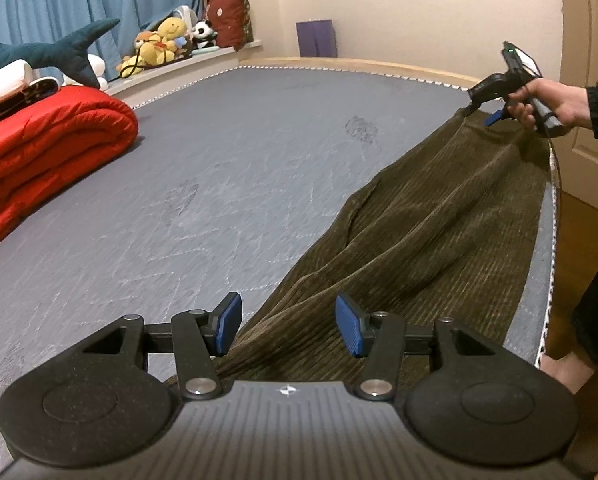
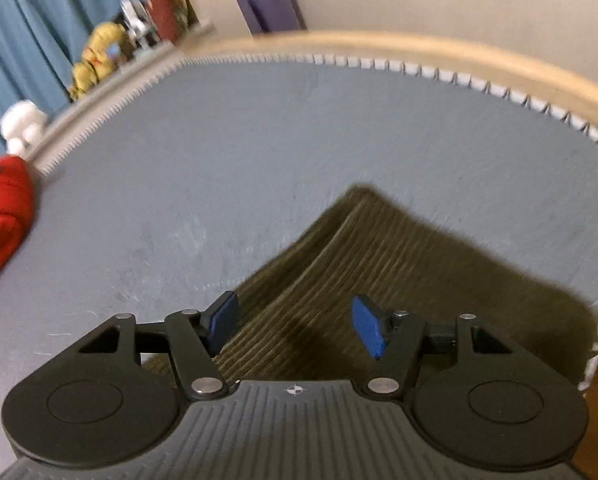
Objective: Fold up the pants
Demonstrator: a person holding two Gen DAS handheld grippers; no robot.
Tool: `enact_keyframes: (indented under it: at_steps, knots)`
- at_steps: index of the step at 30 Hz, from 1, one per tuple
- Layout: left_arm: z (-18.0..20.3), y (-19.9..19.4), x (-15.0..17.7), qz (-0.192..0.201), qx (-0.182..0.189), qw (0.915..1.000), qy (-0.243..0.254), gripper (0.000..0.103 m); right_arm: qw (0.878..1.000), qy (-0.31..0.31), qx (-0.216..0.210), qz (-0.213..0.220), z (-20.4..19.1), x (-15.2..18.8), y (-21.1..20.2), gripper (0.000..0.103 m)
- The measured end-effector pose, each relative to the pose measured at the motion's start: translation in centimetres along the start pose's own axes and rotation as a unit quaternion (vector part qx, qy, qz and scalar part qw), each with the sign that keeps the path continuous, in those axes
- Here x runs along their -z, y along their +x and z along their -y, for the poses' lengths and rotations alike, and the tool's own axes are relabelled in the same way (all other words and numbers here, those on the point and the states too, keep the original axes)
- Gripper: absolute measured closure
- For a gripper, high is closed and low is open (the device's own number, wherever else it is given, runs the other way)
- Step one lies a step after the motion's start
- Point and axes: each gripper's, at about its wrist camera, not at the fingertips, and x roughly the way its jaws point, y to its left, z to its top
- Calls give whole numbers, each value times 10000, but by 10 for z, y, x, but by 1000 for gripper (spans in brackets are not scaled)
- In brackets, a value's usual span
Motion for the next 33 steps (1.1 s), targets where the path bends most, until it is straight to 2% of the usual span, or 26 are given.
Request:
enact_keyframes:
  at_steps: [4, 6, 7, 9, 10, 11, 13, 14, 16, 18, 20, 22, 24, 25, 26, 27, 30, 33]
  knots:
    - [-5, 0, 4, -54, -44, 10000, -60, 46, 9984, 66, 491, -282, -18, 4, 32, 37]
    - [-8, 1, 7, -100, -71, 9999, -64, 46, 9951, -423, 850, -284, -39, 8, 36, 36]
    - [-9, 1, 9, -137, -81, 9999, -49, 46, 9913, -662, 1109, -268, -49, 10, 40, 41]
    - [-11, 2, 13, -208, -91, 9997, -15, 46, 9866, -808, 1403, -206, -60, 11, 45, 58]
    - [-12, 3, 15, -241, -89, 9997, -8, 46, 9840, -894, 1533, -148, -62, 7, 45, 82]
    - [-13, 3, 17, -261, -89, 9996, -10, 46, 9834, -816, 1621, -35, -64, 5, 42, 97]
    - [-15, 2, 20, -276, -57, 9996, -26, 46, 9920, -230, 1215, 245, -51, -8, 27, 99]
    - [-17, 1, 20, -274, -39, 9996, -42, 46, 9932, -8, 992, 611, -49, -19, 15, 99]
    - [-22, 2, 22, -289, -48, 9995, -109, 46, 9884, 218, 922, 1186, -45, -34, -4, 100]
    - [-28, 4, 24, -328, -71, 9992, -193, 46, 9854, 359, 917, 1389, -40, -38, -6, 99]
    - [-35, 7, 27, -423, -149, 9985, -304, 46, 9861, 531, 970, 1240, -35, -33, 6, 98]
    - [-44, 12, 32, -600, -240, 9968, -461, 47, 9915, 578, 965, 652, -34, -27, 29, 94]
    - [-55, 18, 40, -916, -327, 9931, -654, 62, 9922, 527, 1043, 435, -38, -22, 33, 73]
    - [-64, 25, 48, -1224, -498, 9881, -788, 75, 9914, 496, 1086, 530, -39, -23, 27, 49]
    - [-73, 31, 57, -1514, -678, 9815, -953, 80, 9906, 477, 1093, 668, -39, -25, 19, 31]
    - [-82, 33, 63, -1617, -721, 9777, -1134, 82, 9893, 445, 1083, 875, -38, -27, 10, 28]
    - [-90, 29, 64, -1652, -770, 9743, -1326, 92, 9866, 391, 988, 1241, -23, -32, -14, 27]
    - [-78, 32, 57, -1734, -1014, 9749, -960, 93, 9836, 524, 1001, 1403, 10, -36, -30, 27]
